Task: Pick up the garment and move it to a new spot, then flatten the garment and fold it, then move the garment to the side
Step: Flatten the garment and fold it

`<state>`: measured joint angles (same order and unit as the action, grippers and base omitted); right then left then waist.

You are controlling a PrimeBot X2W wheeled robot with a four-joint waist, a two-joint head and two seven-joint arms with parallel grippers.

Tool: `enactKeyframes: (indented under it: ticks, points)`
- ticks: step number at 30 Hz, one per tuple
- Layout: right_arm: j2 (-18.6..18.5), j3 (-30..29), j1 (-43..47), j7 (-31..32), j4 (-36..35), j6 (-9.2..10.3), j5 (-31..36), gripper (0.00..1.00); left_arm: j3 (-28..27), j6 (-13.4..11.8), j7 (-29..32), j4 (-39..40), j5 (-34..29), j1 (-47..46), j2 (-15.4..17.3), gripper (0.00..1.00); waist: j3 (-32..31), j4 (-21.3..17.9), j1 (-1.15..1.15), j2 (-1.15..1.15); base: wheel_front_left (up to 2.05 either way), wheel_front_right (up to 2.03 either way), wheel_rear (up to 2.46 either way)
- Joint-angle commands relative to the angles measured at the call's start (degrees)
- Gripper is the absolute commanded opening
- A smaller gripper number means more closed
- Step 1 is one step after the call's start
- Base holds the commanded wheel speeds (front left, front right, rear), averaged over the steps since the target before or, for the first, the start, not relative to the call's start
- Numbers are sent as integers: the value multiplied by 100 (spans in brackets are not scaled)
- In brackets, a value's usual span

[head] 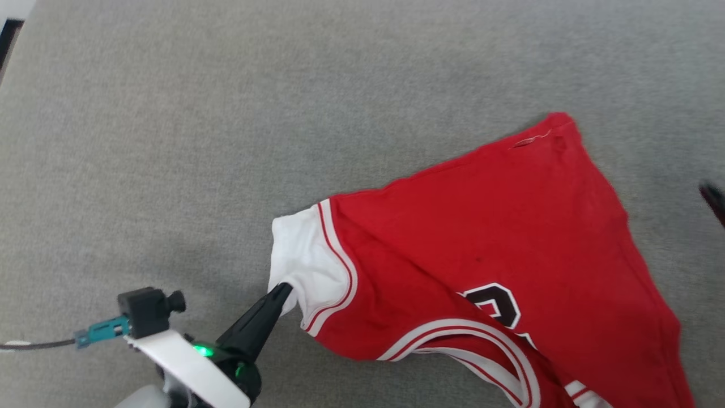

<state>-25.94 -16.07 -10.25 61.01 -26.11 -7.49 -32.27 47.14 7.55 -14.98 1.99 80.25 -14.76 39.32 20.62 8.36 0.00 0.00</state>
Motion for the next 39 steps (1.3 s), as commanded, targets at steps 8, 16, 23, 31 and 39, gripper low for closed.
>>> enactKeyframes:
  ticks: [8,16,23,31,39]
  points:
    - [28,1428,-1802,-567,1982,0,758,100,264,-13,-28,-18,-66,-511,-277,0,568,527,0,0,0,0,0]
    - [-48,2188,-2188,-362,3336,-1,741,100,381,-13,-29,-126,28,-745,-479,0,752,806,0,0,0,0,0]
    - [-47,2369,-2369,-754,3724,0,567,0,455,-13,-28,-320,50,-929,-448,0,608,686,0,0,0,0,0]
    - [65,1941,-3341,-1935,4025,1,790,0,356,-13,-29,-680,125,-1894,121,0,512,143,0,0,0,0,0]
    - [657,830,-4833,-3007,4924,1,1438,0,-148,-13,184,-1464,563,-3658,352,0,698,-436,0,0,0,0,0]
